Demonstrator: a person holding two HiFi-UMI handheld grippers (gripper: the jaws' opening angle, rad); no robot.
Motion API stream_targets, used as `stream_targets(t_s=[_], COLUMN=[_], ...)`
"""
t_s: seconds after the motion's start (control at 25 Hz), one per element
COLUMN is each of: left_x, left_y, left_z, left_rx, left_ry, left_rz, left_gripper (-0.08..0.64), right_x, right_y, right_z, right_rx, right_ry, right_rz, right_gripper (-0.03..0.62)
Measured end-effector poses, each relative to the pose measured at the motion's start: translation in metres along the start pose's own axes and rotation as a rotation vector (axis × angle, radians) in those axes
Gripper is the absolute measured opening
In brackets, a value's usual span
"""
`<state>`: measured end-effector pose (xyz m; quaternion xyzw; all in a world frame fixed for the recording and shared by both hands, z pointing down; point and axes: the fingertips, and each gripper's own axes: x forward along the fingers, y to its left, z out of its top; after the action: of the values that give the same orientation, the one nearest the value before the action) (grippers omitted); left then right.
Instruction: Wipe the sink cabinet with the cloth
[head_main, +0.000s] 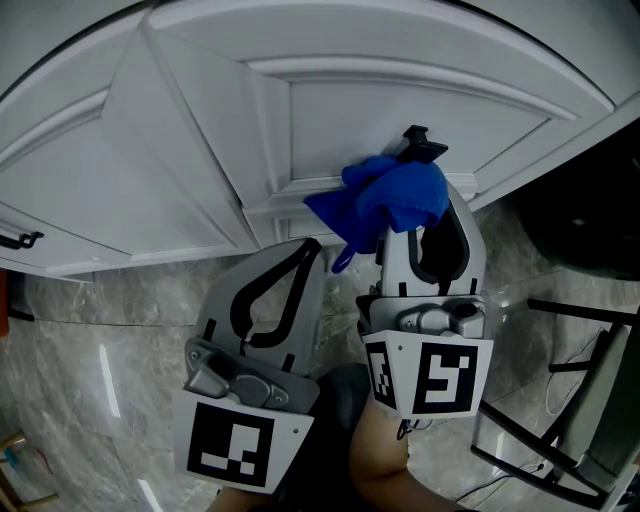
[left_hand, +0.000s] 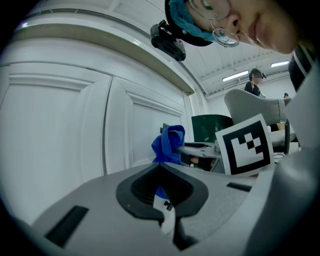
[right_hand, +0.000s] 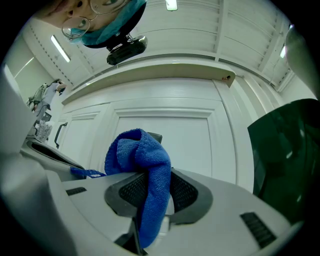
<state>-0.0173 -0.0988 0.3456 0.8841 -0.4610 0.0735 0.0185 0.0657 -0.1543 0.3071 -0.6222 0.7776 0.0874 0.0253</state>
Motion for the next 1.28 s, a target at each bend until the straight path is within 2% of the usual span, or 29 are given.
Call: stream_targets(t_s=[0.52, 1.28], left_x=[0.003, 0.008], left_y=[-0.003, -0.008], left_z=[0.000, -0.003], left_rx=[0.005, 0.008], left_ry=[0.003, 0.015], left_rz=[-0.002, -0.020], left_gripper=[0.003, 0.003], right_x=[-0.004, -0.007], right_y=[-0.025, -0.044], right_z=[-0.004, -0.005], right_rx=[0.024, -0.028], right_ry=[0.005, 0.013], right_rz=[-0.070, -0.147], right_gripper=[0.117, 0.117])
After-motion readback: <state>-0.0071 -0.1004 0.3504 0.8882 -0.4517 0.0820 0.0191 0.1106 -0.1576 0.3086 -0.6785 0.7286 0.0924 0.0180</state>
